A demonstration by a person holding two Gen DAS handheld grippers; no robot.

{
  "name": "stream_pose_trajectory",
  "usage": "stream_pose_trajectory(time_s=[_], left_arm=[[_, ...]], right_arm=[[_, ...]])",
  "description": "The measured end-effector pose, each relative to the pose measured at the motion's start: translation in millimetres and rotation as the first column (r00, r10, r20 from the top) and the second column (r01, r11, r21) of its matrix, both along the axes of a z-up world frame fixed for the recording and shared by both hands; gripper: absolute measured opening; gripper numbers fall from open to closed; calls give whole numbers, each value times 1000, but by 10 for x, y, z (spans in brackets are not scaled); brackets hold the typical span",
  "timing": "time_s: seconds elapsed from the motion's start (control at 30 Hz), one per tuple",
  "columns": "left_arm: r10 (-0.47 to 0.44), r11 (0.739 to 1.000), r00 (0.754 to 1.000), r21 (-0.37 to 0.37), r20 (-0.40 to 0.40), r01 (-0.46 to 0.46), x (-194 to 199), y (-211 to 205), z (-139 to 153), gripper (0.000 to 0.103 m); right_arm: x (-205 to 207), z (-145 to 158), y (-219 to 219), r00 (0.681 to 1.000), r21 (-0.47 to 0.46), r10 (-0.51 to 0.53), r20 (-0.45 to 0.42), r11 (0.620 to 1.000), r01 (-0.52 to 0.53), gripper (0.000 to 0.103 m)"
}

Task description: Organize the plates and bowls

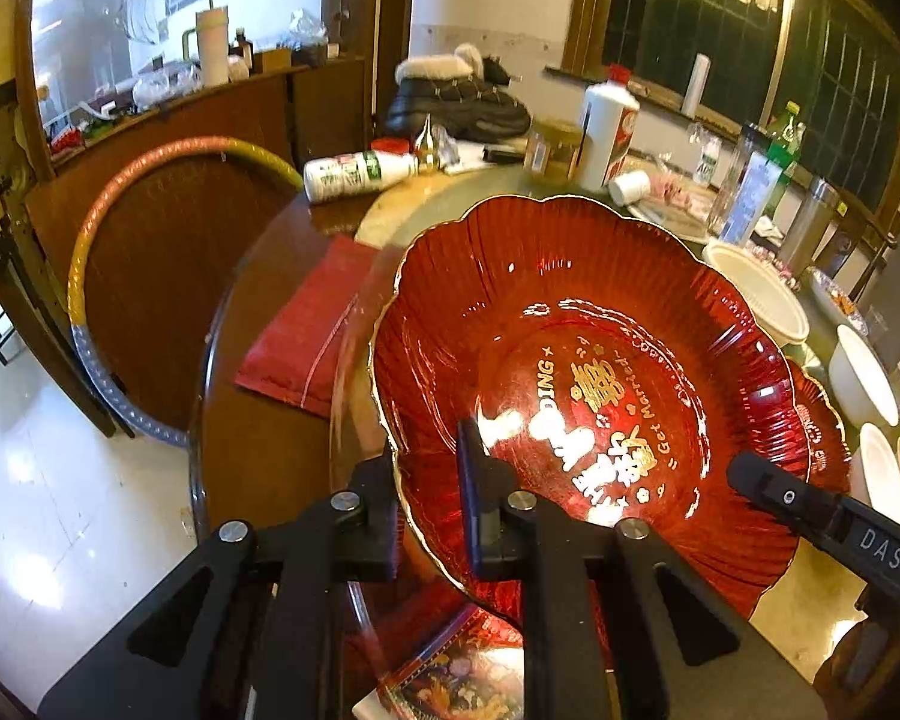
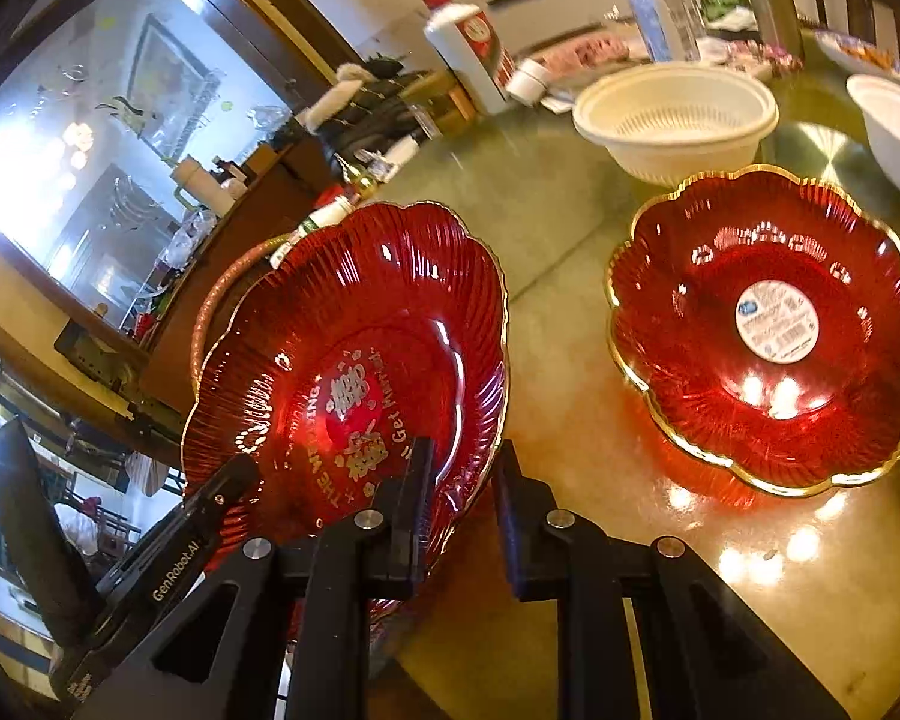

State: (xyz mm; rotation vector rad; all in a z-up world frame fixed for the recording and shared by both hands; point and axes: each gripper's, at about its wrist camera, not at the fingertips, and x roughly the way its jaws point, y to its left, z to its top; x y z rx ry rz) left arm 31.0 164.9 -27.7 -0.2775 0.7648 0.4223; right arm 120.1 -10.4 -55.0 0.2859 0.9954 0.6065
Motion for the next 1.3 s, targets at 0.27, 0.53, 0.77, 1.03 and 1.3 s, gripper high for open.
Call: stream_pose_trajectory(time_s=[0.27,0.53,0.77,1.03,1.3], left_arm=[[-13,1000,1000,2,16,13,-77,-74,45,13],[-26,1000,1000,-8,-15,26,-47,-116,-61,13],[-24,1000,999,-17,-37,24,3,-84,-146,13],[-31,999,998,-29,-60,30,68,-78,-244,13],[-27,999,996,-40,-84,23,114,-50,-324,13]], right_arm=[[-189,151,-91,999,-19,-3,48,1000,4,18],[-212,51,-152,1000,-50,-12,27,999,13,18],[-153,-26,-86,1000,-64,-11,9,998,11,18],[-80,-96,-62,1000,-77,-21,-8,997,21,18],[-39,-178,-39,999,-82,-22,-31,996,19,19]])
